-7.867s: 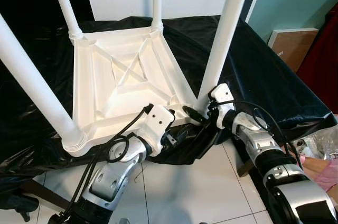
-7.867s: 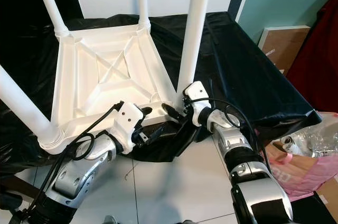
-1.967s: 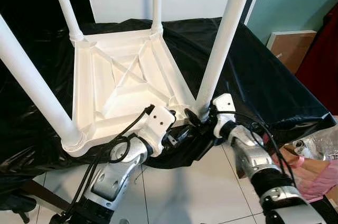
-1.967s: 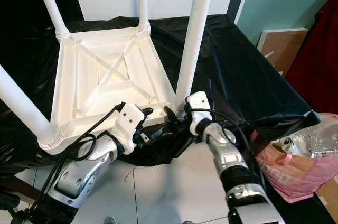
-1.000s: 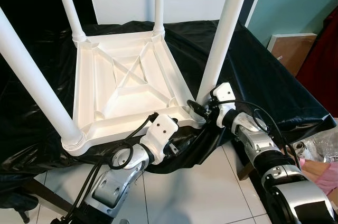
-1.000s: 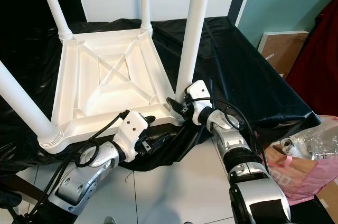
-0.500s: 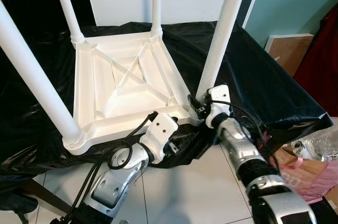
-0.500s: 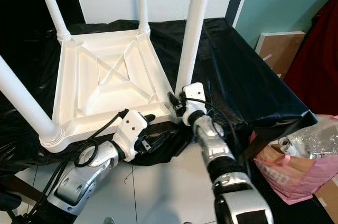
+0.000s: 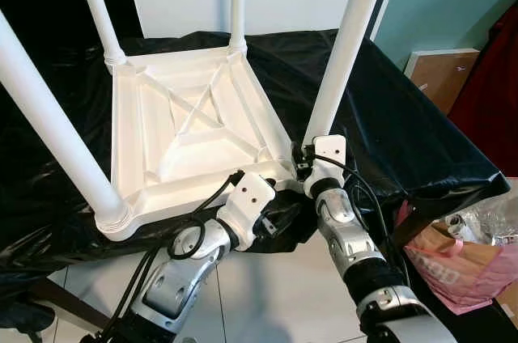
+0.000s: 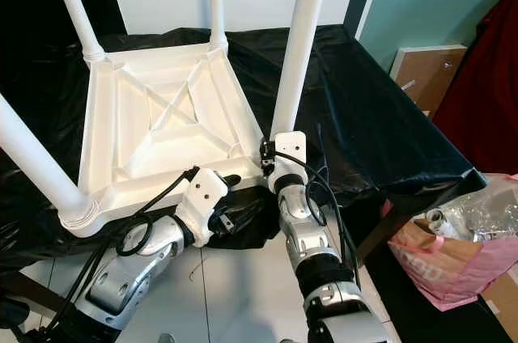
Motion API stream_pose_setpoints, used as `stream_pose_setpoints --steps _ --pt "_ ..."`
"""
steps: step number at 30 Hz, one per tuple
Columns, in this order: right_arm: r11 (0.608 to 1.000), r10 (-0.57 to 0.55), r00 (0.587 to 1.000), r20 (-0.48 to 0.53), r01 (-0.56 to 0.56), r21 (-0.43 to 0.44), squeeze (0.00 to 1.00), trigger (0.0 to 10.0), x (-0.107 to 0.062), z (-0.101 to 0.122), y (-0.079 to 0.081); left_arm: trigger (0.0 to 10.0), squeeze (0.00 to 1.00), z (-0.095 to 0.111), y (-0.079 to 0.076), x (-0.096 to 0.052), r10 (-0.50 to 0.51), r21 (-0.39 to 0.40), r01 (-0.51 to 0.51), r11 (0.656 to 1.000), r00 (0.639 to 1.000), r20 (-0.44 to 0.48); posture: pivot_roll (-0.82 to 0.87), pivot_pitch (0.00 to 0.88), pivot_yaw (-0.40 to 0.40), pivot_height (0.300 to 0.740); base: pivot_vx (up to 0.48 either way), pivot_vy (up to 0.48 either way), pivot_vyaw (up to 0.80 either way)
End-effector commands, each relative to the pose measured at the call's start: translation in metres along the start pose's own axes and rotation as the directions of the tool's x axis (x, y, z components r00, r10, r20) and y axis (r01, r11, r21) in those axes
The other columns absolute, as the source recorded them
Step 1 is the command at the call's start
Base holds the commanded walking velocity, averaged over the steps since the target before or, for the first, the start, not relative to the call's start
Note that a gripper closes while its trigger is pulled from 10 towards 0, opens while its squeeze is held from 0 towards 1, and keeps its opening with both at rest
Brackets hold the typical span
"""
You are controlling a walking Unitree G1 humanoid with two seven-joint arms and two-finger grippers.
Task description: Building children table
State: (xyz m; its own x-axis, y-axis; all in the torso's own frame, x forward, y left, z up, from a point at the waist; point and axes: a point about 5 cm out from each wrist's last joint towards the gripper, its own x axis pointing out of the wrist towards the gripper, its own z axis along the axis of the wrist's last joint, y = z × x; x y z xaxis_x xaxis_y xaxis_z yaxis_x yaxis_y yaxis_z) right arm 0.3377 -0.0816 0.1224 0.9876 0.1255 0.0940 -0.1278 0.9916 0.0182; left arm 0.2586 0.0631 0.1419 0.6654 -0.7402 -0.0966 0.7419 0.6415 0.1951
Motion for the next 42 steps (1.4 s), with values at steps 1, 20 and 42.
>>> stream_pose_setpoints --steps 1,20,42 --pt "1.0 0.006 0.995 -0.1 -0.006 -0.001 0.0 10.0 -0.008 -0.02 0.003 10.0 0.0 0.0 -0.003 0.001 -0.048 -0.005 0.048 0.999 0.999 -0.006 0.04 0.066 -0.065 0.74 0.0 0.0 0.0" --pt "0.997 0.075 0.997 -0.011 -0.075 -0.012 1.0 10.0 -0.014 -0.01 -0.01 10.0 0.0 -0.002 -0.003 0.001 -0.046 -0.002 0.046 0.999 0.999 -0.015 0.03 0.064 -0.065 0.74 0.0 0.0 0.0" --pt "0.839 0.532 0.844 -0.074 -0.537 -0.087 0.0 10.0 0.003 0.004 -0.055 10.0 0.0 -0.001 -0.001 0.005 -0.053 0.014 0.053 0.998 0.999 -0.011 0.03 0.031 -0.067 0.74 0.0 0.0 0.0"
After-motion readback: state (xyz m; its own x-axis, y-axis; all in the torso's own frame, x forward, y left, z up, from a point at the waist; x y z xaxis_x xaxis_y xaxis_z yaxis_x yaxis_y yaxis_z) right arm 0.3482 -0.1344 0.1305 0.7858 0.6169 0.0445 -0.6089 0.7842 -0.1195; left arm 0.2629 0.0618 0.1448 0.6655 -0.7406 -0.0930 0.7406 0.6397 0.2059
